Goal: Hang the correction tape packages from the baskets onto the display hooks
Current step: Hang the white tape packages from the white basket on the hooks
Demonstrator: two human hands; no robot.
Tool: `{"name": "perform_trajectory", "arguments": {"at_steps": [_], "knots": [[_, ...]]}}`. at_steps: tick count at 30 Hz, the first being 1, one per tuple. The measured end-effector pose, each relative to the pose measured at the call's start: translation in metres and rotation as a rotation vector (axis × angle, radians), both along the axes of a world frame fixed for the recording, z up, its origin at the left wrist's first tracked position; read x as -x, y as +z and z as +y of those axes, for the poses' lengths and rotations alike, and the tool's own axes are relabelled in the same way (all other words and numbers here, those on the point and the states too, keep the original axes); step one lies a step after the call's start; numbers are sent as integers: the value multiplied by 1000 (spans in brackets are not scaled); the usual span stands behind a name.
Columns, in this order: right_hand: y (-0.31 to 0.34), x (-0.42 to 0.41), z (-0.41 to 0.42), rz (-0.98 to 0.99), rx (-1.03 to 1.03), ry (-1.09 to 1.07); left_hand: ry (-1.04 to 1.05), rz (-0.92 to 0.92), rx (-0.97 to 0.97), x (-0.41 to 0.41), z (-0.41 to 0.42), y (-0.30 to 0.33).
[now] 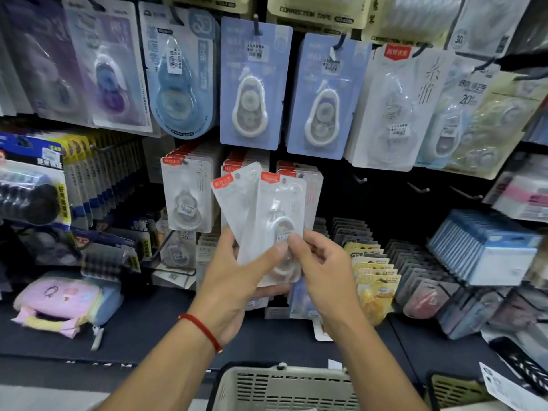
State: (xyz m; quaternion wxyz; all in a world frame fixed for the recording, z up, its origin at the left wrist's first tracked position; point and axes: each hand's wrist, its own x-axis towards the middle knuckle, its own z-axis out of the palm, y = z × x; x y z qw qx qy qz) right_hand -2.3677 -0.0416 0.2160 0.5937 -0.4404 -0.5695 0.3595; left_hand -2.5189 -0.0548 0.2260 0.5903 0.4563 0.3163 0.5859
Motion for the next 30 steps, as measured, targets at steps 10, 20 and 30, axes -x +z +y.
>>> {"name": "perform_trajectory", "arguments": {"at_steps": [10,20,30], "knots": [[-1,-10,6,-21,-21,-264,255,-152,72,11,3,-2],[4,-3,28,-56,-33,-342,275,-173,88,25,2,-2],[-7,2,22,-385,10,-448,267,-71,114,19,1,-2]]}}
